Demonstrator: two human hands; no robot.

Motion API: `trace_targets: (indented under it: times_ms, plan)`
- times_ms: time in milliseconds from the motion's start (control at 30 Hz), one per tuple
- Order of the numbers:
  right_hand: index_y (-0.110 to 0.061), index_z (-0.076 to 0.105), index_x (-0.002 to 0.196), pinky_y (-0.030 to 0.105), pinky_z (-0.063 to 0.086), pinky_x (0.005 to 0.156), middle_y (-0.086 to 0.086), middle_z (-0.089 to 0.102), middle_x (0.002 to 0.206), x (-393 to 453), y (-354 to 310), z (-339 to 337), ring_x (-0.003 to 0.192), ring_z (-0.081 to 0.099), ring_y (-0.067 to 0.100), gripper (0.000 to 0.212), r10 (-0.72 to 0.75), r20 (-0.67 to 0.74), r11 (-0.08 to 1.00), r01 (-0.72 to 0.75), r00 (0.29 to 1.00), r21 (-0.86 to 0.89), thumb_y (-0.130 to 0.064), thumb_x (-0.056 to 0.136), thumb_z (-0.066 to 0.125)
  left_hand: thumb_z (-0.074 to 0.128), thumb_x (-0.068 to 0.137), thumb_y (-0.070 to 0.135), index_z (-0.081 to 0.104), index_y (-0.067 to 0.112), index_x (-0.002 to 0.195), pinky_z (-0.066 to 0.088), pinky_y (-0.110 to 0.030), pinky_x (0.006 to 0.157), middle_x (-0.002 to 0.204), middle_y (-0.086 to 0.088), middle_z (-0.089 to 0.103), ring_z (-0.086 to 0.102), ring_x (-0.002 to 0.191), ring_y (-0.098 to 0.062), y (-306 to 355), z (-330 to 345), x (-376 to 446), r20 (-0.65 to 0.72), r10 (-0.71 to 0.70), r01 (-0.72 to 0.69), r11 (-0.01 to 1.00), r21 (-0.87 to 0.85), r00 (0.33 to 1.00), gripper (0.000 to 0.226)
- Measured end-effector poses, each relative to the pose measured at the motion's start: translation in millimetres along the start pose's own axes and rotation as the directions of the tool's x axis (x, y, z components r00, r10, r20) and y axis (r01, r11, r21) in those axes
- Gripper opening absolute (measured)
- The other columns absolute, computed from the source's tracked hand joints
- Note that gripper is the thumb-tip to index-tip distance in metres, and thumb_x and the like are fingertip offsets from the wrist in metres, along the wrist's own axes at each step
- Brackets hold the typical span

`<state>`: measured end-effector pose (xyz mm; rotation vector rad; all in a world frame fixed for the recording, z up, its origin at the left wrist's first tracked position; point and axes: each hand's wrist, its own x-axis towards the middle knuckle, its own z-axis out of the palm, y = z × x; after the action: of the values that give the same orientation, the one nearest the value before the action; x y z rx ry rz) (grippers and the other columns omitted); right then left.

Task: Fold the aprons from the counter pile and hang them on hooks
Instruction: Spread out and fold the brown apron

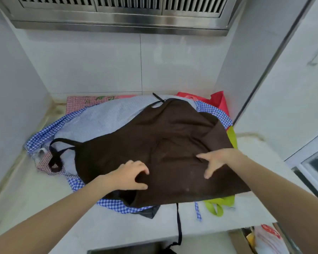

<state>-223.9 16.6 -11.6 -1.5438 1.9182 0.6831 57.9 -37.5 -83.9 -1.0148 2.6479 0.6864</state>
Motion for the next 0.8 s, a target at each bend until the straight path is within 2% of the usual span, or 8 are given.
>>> trace_targets:
  times_ms: [167, 300, 367, 467, 533, 633, 700, 800]
  plan:
    - [-0.019, 0.018, 0.150, 0.033, 0.033, 0.106, 0.012, 0.033, 0.145, 41.7, -70.6, 15.5, 0.132, 0.036, 0.028, 0.074, -0.300, -0.185, 0.943, 0.320, 0.936, 0.089, -0.026, 0.090, 0.061, 0.065, 0.076, 0.060, 0.007, 0.030, 0.148, 0.011, -0.048, 0.116, 0.157, 0.002, -0.002, 0.005, 0.144, -0.027, -32.0, 12.0, -23.4, 0.173, -0.289, 0.262, 0.951, 0.162, 0.942, 0.097]
    - [-0.025, 0.010, 0.151, 0.041, 0.032, 0.110, 0.008, 0.016, 0.155, 65.5, -121.1, 31.4, 0.135, 0.031, 0.034, 0.086, -0.417, -0.145, 0.902, 0.428, 0.897, 0.054, -0.027, 0.086, 0.066, 0.068, 0.070, 0.062, 0.003, 0.031, 0.150, 0.002, -0.049, 0.115, 0.157, -0.001, -0.012, -0.008, 0.144, -0.027, -52.0, 33.1, -46.8, 0.092, -0.348, 0.322, 0.921, 0.218, 0.933, 0.107]
    - [-0.028, 0.008, 0.151, 0.047, 0.030, 0.111, 0.009, 0.009, 0.156, 74.9, -136.0, 36.2, 0.137, 0.026, 0.040, 0.091, -0.409, -0.104, 0.912, 0.410, 0.907, -0.016, -0.034, 0.083, 0.069, 0.068, 0.067, 0.064, 0.013, 0.024, 0.150, 0.011, -0.051, 0.115, 0.158, -0.006, 0.001, 0.006, 0.145, -0.030, -51.9, 47.4, -53.9, 0.013, -0.281, 0.264, 0.914, 0.308, 0.960, 0.108]
    - [-0.027, 0.011, 0.150, 0.047, 0.030, 0.111, 0.012, 0.008, 0.155, 83.0, -148.2, 42.5, 0.136, 0.026, 0.042, 0.091, -0.369, -0.018, 0.928, 0.368, 0.929, -0.057, -0.038, 0.082, 0.069, 0.077, 0.050, 0.063, 0.064, 0.015, 0.116, 0.044, -0.041, 0.092, 0.121, -0.007, 0.062, 0.064, 0.103, -0.026, -49.6, 66.0, -50.1, -0.153, -0.136, 0.191, 0.876, 0.443, 0.979, 0.082]
    - [-0.024, 0.016, 0.149, 0.044, 0.033, 0.109, 0.014, 0.012, 0.152, 83.0, -153.8, 42.7, 0.134, 0.030, 0.040, 0.087, -0.364, 0.003, 0.931, 0.363, 0.932, -0.040, -0.035, 0.081, 0.069, 0.071, 0.063, 0.050, 0.067, 0.017, 0.105, 0.035, -0.034, 0.089, 0.106, -0.001, 0.067, 0.067, 0.090, -0.021, -45.7, 68.4, -43.0, -0.245, -0.051, 0.147, 0.910, 0.389, 0.968, 0.054]
    - [-0.022, 0.024, 0.147, 0.032, 0.041, 0.096, 0.011, 0.025, 0.149, 78.2, -155.2, 32.4, 0.132, 0.035, 0.032, 0.078, -0.384, 0.028, 0.923, 0.385, 0.923, -0.015, -0.032, 0.083, 0.069, 0.047, 0.092, 0.033, 0.051, 0.020, 0.125, 0.022, -0.028, 0.102, 0.122, 0.005, 0.056, 0.053, 0.113, -0.015, -35.9, 46.1, -33.4, -0.342, -0.120, 0.209, 0.948, 0.238, 0.932, 0.035]
    - [-0.021, 0.028, 0.146, 0.025, 0.040, 0.076, 0.008, 0.032, 0.147, 71.5, -152.3, 21.6, 0.131, 0.037, 0.027, 0.072, -0.387, 0.049, 0.922, 0.387, 0.921, 0.015, -0.028, 0.086, 0.066, 0.044, 0.096, 0.032, 0.049, 0.023, 0.125, 0.021, -0.027, 0.104, 0.121, 0.007, 0.058, 0.052, 0.113, -0.014, -42.2, 27.9, -33.0, -0.400, -0.120, 0.226, 0.946, 0.231, 0.909, 0.031]
    - [-0.021, 0.028, 0.147, 0.025, 0.037, 0.077, 0.007, 0.031, 0.149, 67.1, -147.7, 13.0, 0.132, 0.036, 0.027, 0.068, -0.375, 0.063, 0.926, 0.370, 0.925, 0.073, -0.027, 0.089, 0.063, 0.056, 0.089, 0.019, 0.063, 0.019, 0.106, 0.026, -0.030, 0.092, 0.093, 0.003, 0.069, 0.064, 0.090, -0.019, -69.2, -1.5, -48.9, -0.486, -0.079, 0.244, 0.927, 0.286, 0.871, 0.018]
